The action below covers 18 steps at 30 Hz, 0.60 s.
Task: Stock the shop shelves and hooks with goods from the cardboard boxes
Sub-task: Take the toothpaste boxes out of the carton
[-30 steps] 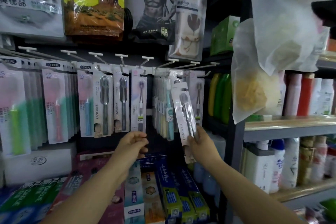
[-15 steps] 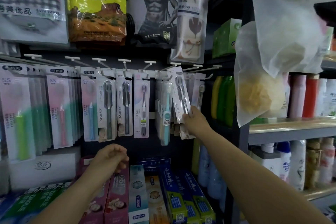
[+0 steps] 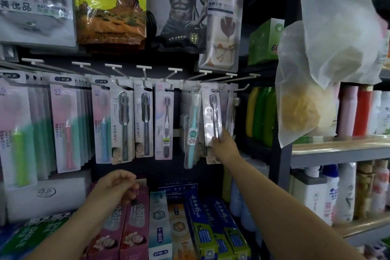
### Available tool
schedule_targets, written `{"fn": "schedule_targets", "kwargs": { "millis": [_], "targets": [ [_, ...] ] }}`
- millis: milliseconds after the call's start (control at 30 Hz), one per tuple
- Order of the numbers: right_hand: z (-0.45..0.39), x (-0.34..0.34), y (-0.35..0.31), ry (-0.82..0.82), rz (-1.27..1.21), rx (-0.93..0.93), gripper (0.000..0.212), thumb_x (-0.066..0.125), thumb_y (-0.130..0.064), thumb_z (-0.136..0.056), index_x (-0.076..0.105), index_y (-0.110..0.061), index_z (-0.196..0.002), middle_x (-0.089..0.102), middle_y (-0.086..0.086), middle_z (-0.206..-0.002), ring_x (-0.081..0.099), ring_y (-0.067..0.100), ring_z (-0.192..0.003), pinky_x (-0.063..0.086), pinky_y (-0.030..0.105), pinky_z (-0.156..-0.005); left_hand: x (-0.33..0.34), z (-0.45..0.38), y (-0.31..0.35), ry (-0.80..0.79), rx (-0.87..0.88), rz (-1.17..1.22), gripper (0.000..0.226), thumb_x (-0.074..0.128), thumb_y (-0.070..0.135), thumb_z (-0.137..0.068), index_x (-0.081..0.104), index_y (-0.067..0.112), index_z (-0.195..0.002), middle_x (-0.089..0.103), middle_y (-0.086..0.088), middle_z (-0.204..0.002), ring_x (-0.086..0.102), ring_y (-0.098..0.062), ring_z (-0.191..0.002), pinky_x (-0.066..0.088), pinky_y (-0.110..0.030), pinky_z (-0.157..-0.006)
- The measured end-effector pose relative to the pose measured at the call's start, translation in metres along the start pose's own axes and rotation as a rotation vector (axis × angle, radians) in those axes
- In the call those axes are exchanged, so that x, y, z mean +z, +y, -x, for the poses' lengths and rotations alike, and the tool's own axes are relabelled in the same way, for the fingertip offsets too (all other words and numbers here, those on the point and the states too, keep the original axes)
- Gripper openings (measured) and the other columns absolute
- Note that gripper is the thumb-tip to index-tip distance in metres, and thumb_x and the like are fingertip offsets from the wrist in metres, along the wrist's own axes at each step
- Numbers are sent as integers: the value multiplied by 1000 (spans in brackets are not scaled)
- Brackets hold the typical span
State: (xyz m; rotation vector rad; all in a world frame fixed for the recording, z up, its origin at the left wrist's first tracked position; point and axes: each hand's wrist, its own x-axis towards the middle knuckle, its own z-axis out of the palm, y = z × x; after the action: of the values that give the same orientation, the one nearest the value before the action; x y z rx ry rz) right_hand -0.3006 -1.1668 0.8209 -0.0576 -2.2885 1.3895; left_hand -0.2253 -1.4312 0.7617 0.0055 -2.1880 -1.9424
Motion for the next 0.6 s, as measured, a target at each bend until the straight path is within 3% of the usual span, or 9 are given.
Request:
{"fn": "schedule_targets", "kwargs": {
  "millis": [167, 300, 433, 600],
  "targets": [
    [-7, 11, 8, 4, -56, 31, 28, 44, -18, -99, 47, -6, -123, 59, 11, -108, 55, 24, -96, 42, 27, -80, -1, -3, -4, 3, -12, -8, 11, 53, 3, -94, 63, 6, -91, 69, -17, -82, 59, -25, -66, 47, -32, -62],
    [-3, 20, 28, -44, -71, 86, 36, 40, -35, -101, 50, -4, -118, 55, 9, -106, 50, 20, -95, 37, 24, -80, 0, -3, -8, 2, -35, 0, 12, 53, 3, -94, 64, 6, -90, 68, -16, -82, 58, -24, -65, 46, -31, -62],
    [-2, 25, 61, -42, -115, 164, 34, 46, -38, -98, 51, -8, -115, 58, 11, -109, 57, 28, -104, 47, 38, -97, 8, 1, -11, -1, -35, 1, 10, 54, 5, -93, 64, 6, -90, 69, -15, -82, 59, -24, -66, 48, -31, -62],
    [22, 21, 101, -137, -22, 282, 24, 51, -36, -95, 57, -14, -104, 62, 10, -102, 60, 27, -93, 48, 36, -76, 20, 13, -19, -24, -50, 19, 10, 56, 7, -93, 66, 8, -93, 70, -15, -85, 59, -20, -66, 46, -29, -62]
  ]
}}
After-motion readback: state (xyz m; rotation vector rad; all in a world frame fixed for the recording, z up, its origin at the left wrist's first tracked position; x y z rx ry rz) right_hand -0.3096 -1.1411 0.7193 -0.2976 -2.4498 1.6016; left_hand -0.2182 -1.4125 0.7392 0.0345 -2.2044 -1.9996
